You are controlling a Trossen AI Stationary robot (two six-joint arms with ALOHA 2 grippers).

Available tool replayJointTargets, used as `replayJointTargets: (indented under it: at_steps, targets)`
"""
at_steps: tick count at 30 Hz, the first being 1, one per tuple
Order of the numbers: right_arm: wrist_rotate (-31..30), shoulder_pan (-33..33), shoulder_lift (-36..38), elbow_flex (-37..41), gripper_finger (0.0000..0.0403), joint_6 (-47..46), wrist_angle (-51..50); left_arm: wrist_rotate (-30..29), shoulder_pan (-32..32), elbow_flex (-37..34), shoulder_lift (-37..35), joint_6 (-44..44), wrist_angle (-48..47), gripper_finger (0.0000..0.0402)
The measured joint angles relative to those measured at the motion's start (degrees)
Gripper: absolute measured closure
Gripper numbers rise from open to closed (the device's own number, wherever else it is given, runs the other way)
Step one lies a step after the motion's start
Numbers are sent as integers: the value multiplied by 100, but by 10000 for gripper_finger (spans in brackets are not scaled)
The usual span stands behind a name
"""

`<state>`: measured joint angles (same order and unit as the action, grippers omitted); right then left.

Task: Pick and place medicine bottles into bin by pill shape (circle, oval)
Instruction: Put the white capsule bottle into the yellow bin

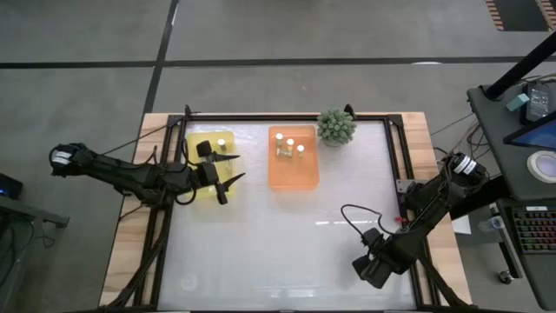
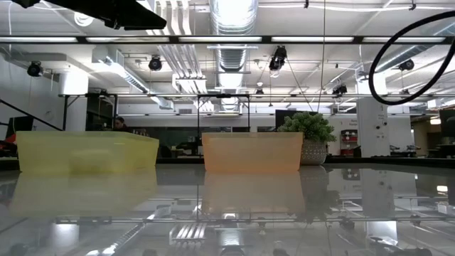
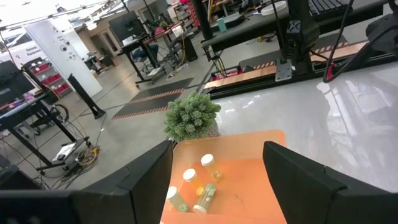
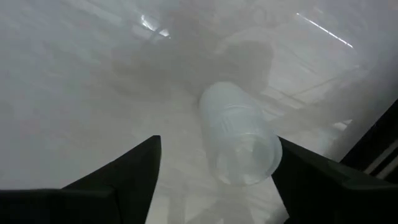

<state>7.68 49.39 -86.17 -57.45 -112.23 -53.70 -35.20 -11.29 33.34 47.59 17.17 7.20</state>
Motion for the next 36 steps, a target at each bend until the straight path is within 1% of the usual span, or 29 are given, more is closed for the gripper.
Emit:
replayJointTargets:
  at_steps: [3, 10, 13, 14, 17, 20, 23, 26, 30, 33, 36]
  targets:
    - [0, 0, 0, 17, 152, -65, 3, 0, 0, 0, 0, -2, 0, 166]
    - [0, 0, 0, 72, 240, -135, 4, 0, 0, 0, 0, -4, 0, 166]
    - [2, 0, 0, 72, 267, -135, 9, 0, 0, 0, 0, -4, 2, 166]
    - [2, 0, 14, 72, 273, -133, 12, 0, 0, 0, 0, -5, 0, 166]
    - [-46, -8, 66, 44, 273, -61, 6, 0, 2, 0, 0, -26, 11, 166]
    - [-532, -58, 148, -131, 268, 285, 200, 0, 2, 0, 8, -31, 38, 166]
    - [-1278, -228, 186, -281, 262, 924, 536, 27, 0, 0, 83, -32, 227, 166]
    - [-1759, -548, 186, -328, 263, 1785, 954, 73, 0, 0, 208, -12, 445, 166]
    - [-1865, -1077, 170, -228, 265, 3246, 1757, 86, 0, 43, 409, -4, 583, 166]
    - [-1867, -1460, 168, -86, 265, 4379, 2579, 94, 0, 69, 540, -2, 592, 166]
    - [-1833, -1797, 168, -66, 266, 5405, 2986, 95, 0, 81, 629, -2, 607, 166]
